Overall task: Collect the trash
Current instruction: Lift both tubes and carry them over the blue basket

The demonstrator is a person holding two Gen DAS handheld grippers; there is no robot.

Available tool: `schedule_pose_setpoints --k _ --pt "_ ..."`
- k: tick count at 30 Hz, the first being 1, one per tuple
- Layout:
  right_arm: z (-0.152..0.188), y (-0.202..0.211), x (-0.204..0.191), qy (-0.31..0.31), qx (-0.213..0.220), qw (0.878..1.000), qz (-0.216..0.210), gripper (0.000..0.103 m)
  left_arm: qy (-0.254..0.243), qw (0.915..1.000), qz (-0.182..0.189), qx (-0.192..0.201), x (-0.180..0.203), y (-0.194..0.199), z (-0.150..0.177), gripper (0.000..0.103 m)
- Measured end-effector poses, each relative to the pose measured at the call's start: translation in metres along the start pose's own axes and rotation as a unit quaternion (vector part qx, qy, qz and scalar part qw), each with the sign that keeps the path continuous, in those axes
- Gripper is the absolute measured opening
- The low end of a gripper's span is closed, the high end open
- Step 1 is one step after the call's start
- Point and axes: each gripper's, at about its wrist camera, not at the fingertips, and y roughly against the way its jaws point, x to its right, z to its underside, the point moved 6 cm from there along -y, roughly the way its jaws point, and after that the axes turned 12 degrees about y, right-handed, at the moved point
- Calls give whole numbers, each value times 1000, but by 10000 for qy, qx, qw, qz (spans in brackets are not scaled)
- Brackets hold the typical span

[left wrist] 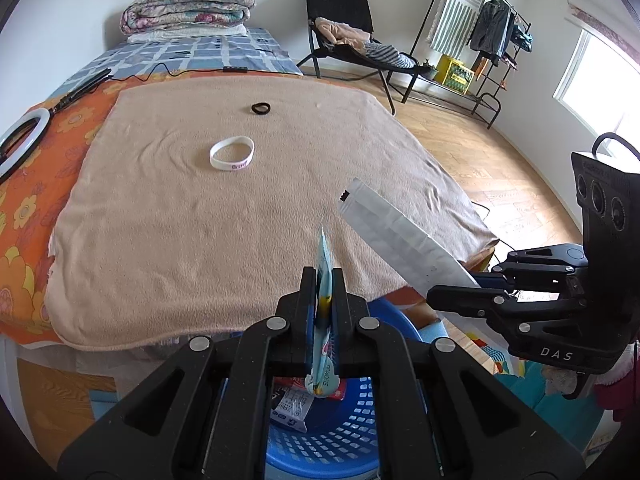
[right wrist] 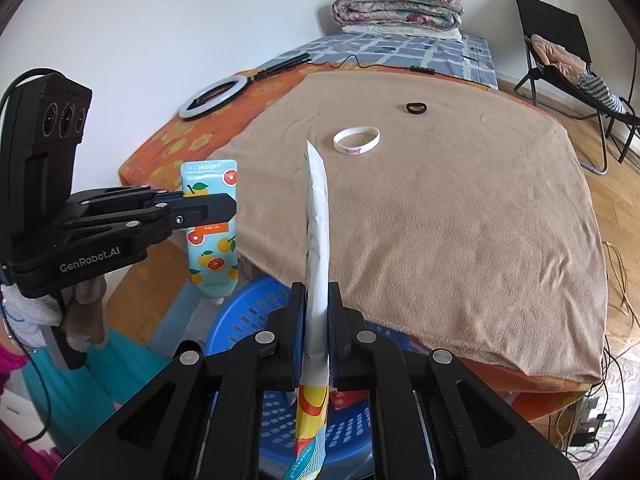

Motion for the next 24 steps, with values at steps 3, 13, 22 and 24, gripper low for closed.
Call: schedule_pose_setpoints --k 3,13,22,24 --pt "11 -4 -5 -59 -50 10000 -62 8 -35 9999 -22 -97 0 -5 11 4" --pt "32 -21 -18 2 -215 9997 -101 8 32 9993 -68 -379 -7 -22 37 4" --pt "46 -34 -19 -24 -301 9995 -41 8 13 9978 -173 -639 -13 -40 54 4" --pt "48 -37 -20 -27 -330 9994 -30 8 19 9975 -179 -680 -14 -42 56 4"
